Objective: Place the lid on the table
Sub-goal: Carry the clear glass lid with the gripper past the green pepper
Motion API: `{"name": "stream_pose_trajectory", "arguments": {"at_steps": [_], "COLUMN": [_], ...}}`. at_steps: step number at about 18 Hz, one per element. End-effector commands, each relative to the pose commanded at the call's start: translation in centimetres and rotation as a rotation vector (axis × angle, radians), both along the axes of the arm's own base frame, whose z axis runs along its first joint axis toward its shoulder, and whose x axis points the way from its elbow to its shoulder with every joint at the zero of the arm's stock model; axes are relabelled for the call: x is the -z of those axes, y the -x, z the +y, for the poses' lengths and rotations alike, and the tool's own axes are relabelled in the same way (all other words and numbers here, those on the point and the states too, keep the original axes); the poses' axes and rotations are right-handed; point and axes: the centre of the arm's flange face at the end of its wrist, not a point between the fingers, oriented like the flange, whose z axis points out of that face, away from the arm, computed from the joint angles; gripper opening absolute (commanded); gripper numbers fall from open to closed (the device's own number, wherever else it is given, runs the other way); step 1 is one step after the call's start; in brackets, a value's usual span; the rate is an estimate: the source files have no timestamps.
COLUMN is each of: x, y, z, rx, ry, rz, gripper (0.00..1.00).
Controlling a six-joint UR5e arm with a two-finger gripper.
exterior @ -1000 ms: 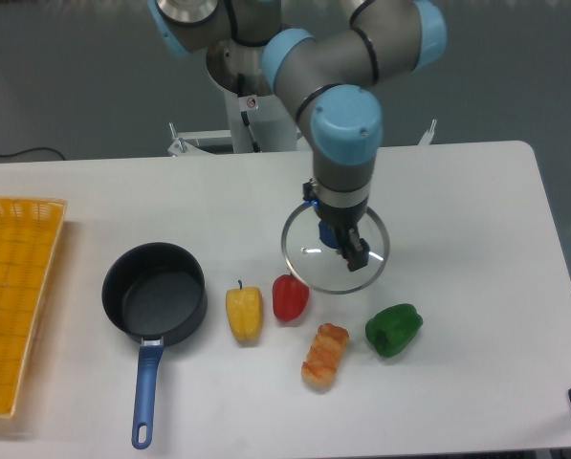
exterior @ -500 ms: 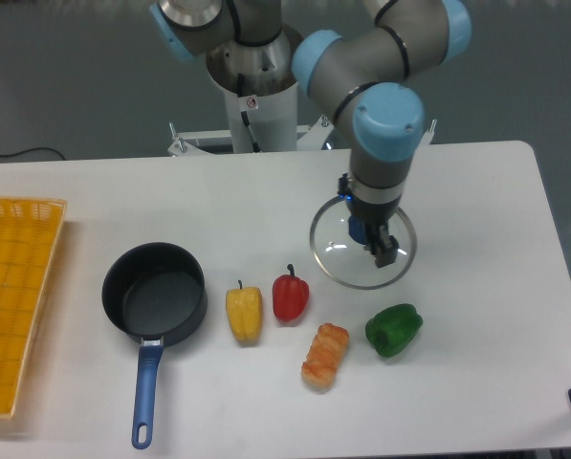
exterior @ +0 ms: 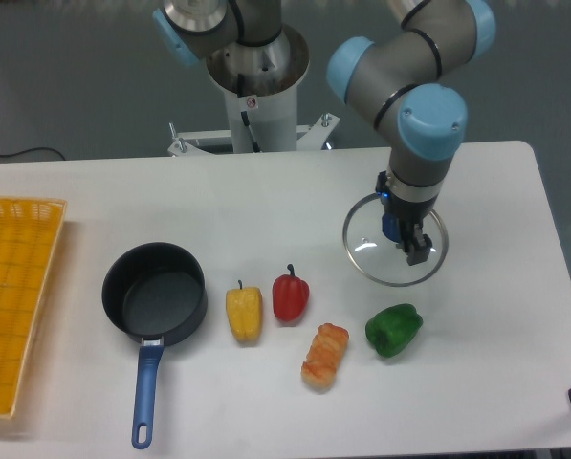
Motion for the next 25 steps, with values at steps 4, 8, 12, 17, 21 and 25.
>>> {"name": "stream_pose_trajectory", "arguments": {"at_steps": [4, 8, 12, 17, 21, 25], "x": [0.9, 2.3, 3.8, 5.7, 7.2, 8.2], "y": [1.2, 2.0, 3.1, 4.8, 5.9, 6.7], "z": [-1.4, -1.5, -1.2, -1.6, -1.9, -2.3], "rx": [0.012, 0.026, 0.035, 0.031, 0.028, 0.047], "ry": [0.008, 0.032, 0.027, 0.022, 0.022, 0.022], "rz": [-0.011, 0.004, 0.025, 0.039, 0.036, 0.035], "gripper": [0.53, 0.53, 0.53, 0.53, 0.53, 0.53]}}
